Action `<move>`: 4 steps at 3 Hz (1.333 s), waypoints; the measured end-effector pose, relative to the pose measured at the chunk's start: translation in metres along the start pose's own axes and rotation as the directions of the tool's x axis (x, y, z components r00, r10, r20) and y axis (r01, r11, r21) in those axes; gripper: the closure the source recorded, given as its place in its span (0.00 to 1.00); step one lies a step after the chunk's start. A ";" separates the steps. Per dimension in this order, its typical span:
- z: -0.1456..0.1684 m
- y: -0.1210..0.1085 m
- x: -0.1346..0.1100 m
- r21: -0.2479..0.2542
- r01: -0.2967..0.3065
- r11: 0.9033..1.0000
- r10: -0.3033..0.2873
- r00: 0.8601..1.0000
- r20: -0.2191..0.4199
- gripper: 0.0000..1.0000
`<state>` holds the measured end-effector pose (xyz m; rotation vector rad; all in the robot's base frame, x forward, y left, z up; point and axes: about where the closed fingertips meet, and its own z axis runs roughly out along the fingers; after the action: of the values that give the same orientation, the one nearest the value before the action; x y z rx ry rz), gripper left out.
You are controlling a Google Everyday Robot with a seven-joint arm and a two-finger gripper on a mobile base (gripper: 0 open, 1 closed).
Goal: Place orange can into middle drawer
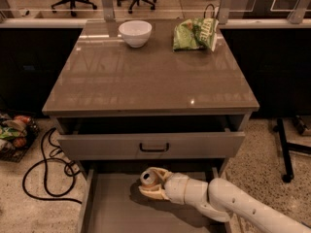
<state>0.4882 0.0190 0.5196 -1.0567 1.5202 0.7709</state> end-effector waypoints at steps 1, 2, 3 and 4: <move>0.016 0.016 0.026 -0.025 -0.029 0.999 0.030 0.998 0.054 1.00; 0.027 0.027 0.041 -0.040 -0.048 0.998 0.052 0.994 0.098 1.00; 0.038 0.043 0.055 -0.057 -0.062 0.996 0.068 0.992 0.106 1.00; 0.044 0.062 0.067 -0.066 -0.069 0.995 0.075 0.993 0.092 1.00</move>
Offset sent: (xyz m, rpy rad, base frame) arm -0.0223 0.0365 -0.0686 0.1694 0.0179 0.0409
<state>0.4478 0.0683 0.4406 -1.0018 1.4683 0.9122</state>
